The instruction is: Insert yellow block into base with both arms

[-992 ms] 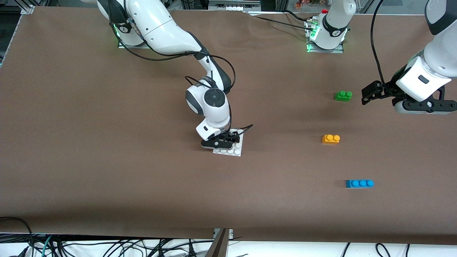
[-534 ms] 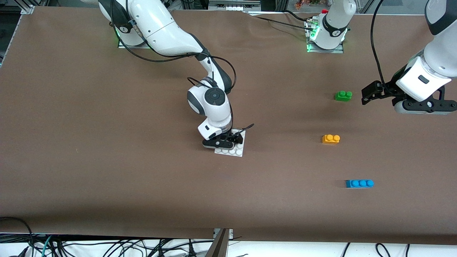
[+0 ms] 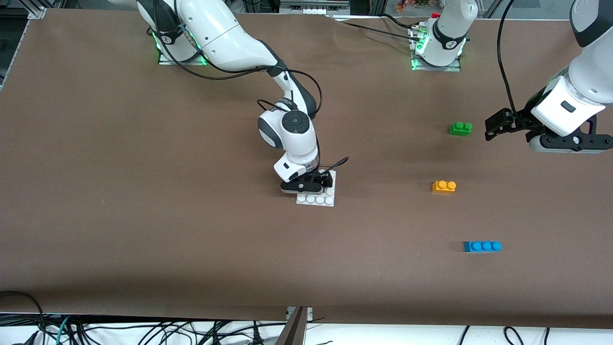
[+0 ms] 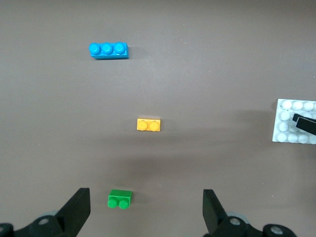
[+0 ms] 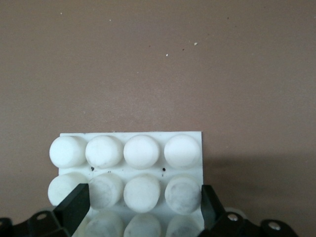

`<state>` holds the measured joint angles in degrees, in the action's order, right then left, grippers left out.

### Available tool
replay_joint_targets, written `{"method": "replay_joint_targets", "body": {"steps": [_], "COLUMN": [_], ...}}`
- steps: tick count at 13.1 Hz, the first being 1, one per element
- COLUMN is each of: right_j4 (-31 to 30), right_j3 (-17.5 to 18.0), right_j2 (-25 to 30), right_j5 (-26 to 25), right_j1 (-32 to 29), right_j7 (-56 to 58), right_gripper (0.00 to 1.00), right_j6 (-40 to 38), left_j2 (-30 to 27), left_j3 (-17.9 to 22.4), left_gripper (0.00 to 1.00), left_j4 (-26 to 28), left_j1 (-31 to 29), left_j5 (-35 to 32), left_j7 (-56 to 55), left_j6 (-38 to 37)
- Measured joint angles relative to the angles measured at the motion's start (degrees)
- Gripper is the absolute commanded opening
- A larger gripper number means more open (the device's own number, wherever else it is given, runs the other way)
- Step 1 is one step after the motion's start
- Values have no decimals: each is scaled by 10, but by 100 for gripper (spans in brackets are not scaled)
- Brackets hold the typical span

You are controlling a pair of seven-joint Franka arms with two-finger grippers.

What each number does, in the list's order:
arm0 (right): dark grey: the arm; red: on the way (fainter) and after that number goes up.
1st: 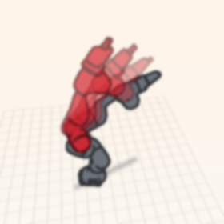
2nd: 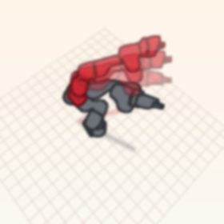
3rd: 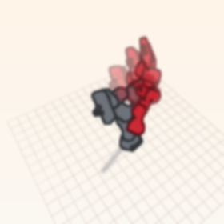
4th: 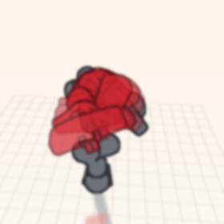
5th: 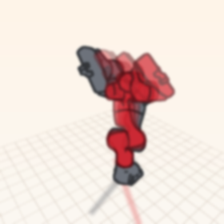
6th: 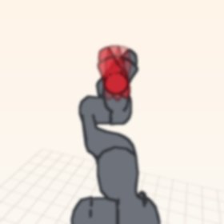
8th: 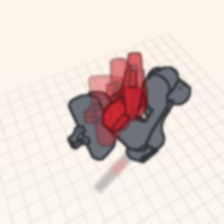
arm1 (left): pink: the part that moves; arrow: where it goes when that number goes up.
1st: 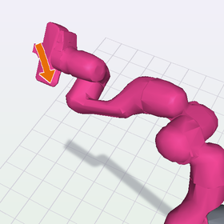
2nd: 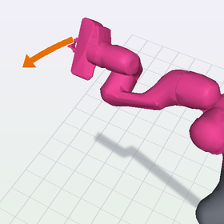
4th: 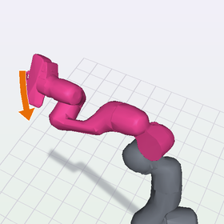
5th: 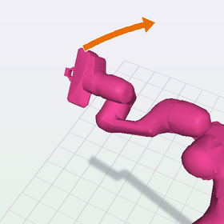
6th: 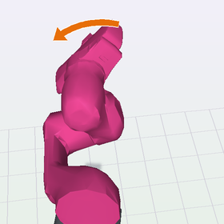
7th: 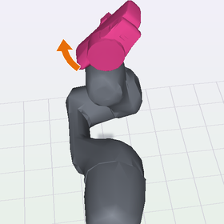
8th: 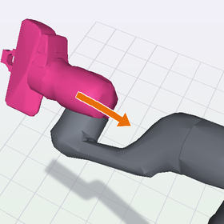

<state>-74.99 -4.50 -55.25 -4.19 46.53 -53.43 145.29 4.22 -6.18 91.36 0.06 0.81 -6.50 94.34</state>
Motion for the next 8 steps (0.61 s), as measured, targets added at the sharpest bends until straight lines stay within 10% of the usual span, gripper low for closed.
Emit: {"method": "replay_joint_targets", "body": {"steps": [8], "right_j4": [31], "right_j3": [-14], "right_j2": [103], "right_j5": [0], "right_j1": [-35], "right_j7": [123], "right_gripper": [100], "right_j6": [-155], "left_j2": [0], "left_j3": [0], "left_gripper": [100], "left_j4": [0], "left_j1": [0], "left_j5": [0], "left_j7": [0], "left_j6": [0]}}
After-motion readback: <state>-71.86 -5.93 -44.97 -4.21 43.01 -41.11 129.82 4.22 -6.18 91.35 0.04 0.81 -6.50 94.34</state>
